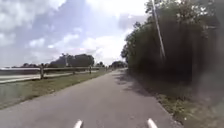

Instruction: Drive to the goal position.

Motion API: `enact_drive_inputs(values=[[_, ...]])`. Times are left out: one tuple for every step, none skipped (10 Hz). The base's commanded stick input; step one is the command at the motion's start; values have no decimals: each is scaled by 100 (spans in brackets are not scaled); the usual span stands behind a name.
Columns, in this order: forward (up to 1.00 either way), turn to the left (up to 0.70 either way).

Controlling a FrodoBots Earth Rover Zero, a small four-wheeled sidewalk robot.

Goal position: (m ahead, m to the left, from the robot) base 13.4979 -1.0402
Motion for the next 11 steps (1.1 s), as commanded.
enact_drive_inputs(values=[[85,0],[85,0],[85,0],[85,0],[85,0],[85,0],[85,0],[85,0],[85,0],[85,0],[85,0]])
